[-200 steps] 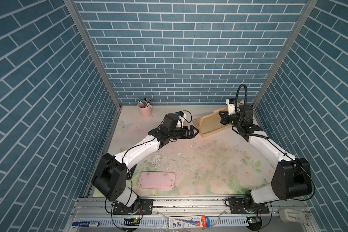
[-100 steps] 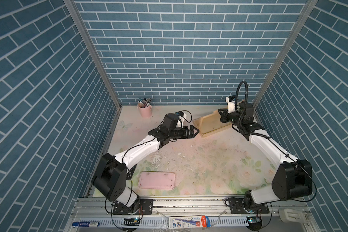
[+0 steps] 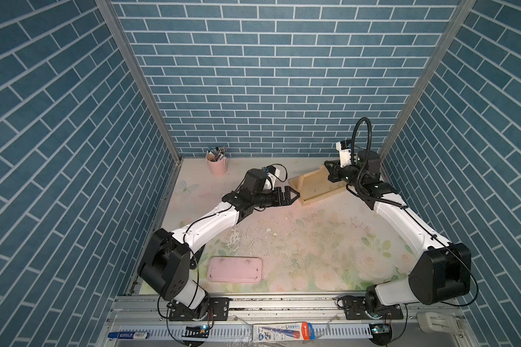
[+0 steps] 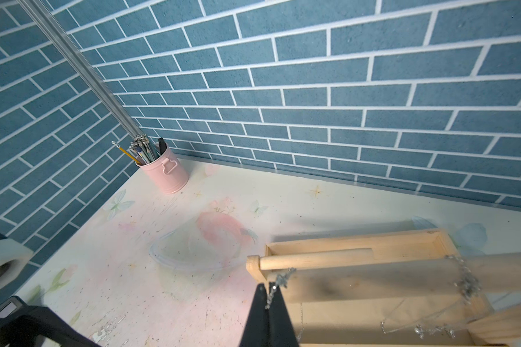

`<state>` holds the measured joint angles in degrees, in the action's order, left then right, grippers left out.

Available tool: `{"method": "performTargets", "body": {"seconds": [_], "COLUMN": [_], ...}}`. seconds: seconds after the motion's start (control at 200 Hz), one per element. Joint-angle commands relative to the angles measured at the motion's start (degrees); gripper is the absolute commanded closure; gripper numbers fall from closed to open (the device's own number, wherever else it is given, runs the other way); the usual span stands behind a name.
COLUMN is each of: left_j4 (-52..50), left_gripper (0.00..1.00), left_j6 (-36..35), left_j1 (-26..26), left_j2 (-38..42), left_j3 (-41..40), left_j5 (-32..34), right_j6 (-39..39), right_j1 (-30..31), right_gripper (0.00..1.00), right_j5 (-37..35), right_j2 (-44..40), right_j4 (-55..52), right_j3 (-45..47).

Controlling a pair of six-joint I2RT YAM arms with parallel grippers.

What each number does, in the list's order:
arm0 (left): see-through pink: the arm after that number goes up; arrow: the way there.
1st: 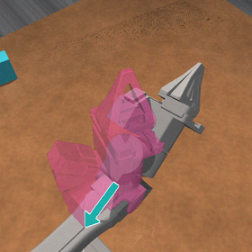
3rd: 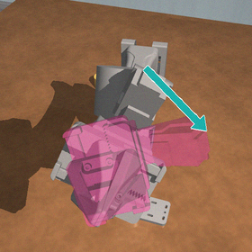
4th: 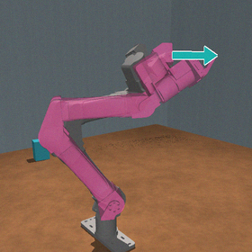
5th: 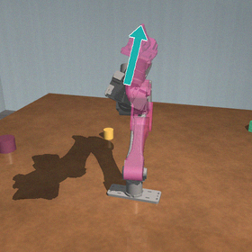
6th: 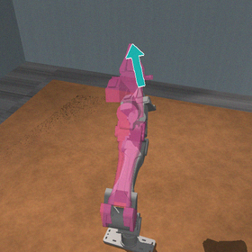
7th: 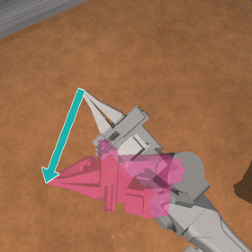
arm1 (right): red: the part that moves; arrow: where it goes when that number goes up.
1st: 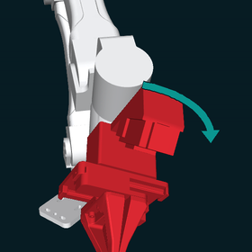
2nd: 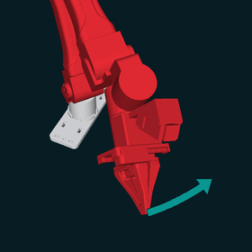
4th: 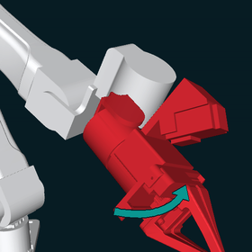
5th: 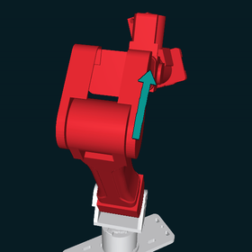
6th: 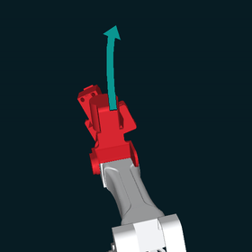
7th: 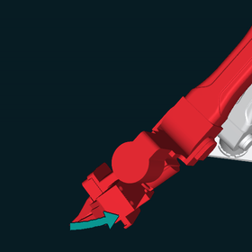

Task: Take the necklace off the jewelry display stand
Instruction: Take off the necklace from the stand.

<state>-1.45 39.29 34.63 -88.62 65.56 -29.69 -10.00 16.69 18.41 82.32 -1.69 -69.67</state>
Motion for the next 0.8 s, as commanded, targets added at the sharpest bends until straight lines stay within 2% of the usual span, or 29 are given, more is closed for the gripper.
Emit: {"method": "performTargets", "body": {"seconds": [0.0, 0.795], "left_j4": [1.6, 9.0], "left_gripper": [0.01, 0.01], "left_j6": [0.7, 4.3], "left_j1": [-1.0, -3.4], "left_j2": [-0.3, 0.5], "left_j3": [-0.5, -2.3], "left_j5": [-1.0, -6.0], "right_j6": [2.1, 5.0], "right_j1": [0.8, 6.2], "right_gripper": [1.00, 1.00], "right_j5": [0.4, 0.0], "right_j2": [-1.7, -1.8], "right_j4": [-1.0, -8.8], "right_j3": [-2.6, -11.7]}}
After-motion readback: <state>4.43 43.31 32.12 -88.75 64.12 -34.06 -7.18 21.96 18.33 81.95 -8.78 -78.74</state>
